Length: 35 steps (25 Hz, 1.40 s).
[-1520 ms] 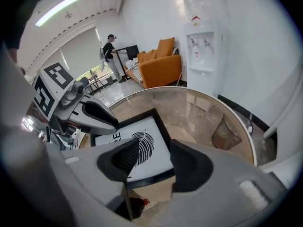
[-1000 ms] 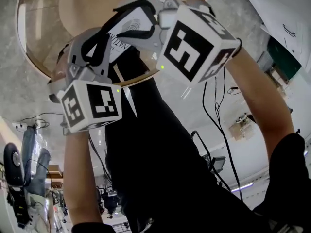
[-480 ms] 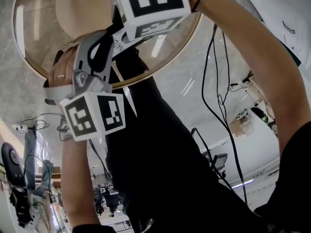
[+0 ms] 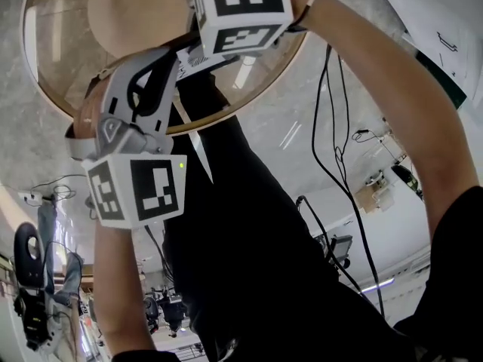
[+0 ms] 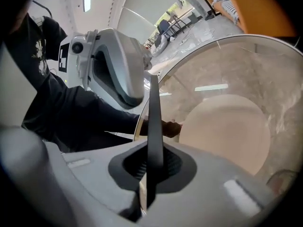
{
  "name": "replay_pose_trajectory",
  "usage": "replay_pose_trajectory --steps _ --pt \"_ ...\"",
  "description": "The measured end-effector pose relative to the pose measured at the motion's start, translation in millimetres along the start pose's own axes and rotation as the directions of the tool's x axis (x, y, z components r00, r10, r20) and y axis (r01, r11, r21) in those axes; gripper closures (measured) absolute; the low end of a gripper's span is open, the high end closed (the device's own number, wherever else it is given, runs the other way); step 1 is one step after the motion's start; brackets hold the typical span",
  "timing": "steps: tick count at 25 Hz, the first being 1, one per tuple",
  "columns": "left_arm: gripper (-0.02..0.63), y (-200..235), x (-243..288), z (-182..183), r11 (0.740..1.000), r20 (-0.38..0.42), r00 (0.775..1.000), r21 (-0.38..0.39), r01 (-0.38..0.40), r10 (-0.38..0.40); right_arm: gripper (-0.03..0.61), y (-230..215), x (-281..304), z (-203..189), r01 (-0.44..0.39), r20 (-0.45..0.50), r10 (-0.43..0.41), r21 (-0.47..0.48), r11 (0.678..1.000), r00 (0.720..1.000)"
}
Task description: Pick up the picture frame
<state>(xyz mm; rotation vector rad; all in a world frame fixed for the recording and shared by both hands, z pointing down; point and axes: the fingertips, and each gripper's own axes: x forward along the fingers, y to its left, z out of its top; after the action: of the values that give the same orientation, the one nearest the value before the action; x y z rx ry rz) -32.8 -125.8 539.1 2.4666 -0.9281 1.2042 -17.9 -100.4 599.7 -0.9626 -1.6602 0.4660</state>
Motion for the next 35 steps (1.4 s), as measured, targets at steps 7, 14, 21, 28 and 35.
replay_pose_trajectory --steps 7,14,21,28,35 --pt "0.591 2 -36 20 0.991 0.004 0.999 -0.129 -0.036 0.036 0.572 22 -20 2 0.000 0.122 -0.015 0.125 0.992 0.992" --pt "0.591 -11 -66 -1 0.980 -0.055 0.998 -0.190 -0.051 0.042 0.572 42 -35 12 -0.042 0.260 -0.025 0.249 0.968 0.965" --pt "0.591 -11 -111 3 0.974 -0.063 0.996 -0.211 -0.078 0.066 0.572 91 -50 47 -0.041 0.323 -0.050 0.271 0.962 0.945" --pt "0.597 28 -144 35 0.943 -0.008 0.991 -0.305 -0.133 0.137 0.572 123 -91 70 -0.018 0.434 -0.138 0.336 0.942 0.890" --pt "0.598 59 -191 73 0.895 0.070 0.981 -0.427 -0.132 0.179 0.572 162 -142 91 -0.014 0.593 -0.296 0.460 0.888 0.749"
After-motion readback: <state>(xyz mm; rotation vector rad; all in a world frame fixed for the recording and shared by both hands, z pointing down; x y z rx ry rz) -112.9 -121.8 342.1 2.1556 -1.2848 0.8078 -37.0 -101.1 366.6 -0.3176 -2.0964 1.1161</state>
